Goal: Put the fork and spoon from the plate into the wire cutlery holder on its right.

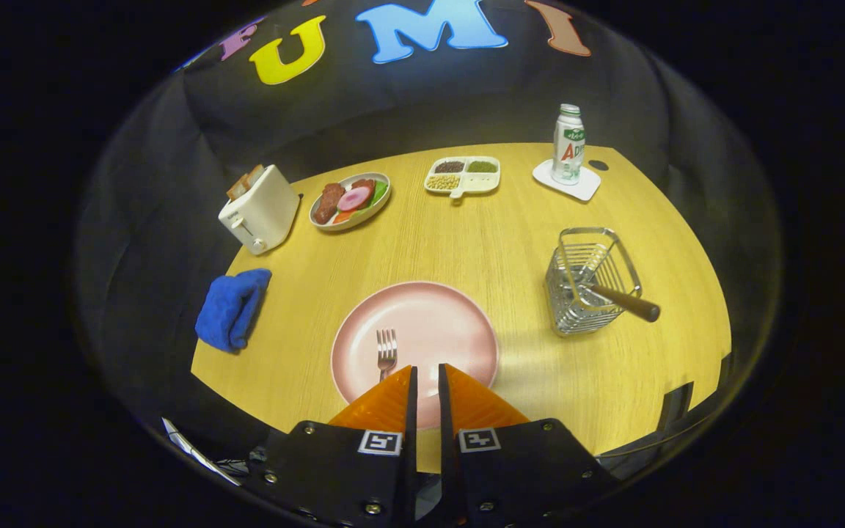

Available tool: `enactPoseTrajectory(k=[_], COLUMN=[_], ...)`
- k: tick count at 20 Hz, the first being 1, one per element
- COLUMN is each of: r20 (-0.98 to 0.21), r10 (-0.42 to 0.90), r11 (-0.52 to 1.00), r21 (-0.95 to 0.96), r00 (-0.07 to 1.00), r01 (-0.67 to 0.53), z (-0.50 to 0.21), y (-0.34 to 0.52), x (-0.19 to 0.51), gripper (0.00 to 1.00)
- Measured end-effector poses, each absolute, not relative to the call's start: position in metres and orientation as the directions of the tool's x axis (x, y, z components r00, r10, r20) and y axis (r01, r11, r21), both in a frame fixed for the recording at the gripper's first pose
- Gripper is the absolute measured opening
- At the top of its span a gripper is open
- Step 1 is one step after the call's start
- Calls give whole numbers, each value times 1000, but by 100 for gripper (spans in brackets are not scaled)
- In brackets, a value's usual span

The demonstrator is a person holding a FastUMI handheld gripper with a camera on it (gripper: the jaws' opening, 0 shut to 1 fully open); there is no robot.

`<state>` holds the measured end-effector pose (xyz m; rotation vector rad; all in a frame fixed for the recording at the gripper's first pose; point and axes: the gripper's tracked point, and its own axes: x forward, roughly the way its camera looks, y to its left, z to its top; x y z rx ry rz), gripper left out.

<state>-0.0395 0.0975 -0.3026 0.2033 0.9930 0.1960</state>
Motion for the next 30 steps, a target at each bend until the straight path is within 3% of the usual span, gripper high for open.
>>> enactPoseTrajectory(k=[8,16,30], r20=[-852,-902,-915], r10=[303,258,253], r11=[953,961,959], r21=[263,204,194], r00=[427,346,315], r01=[-152,-187,-205], z=[-349,-380,-407], y=[150,160,159], x=[-49,-66,-61], gripper=[14,18,14])
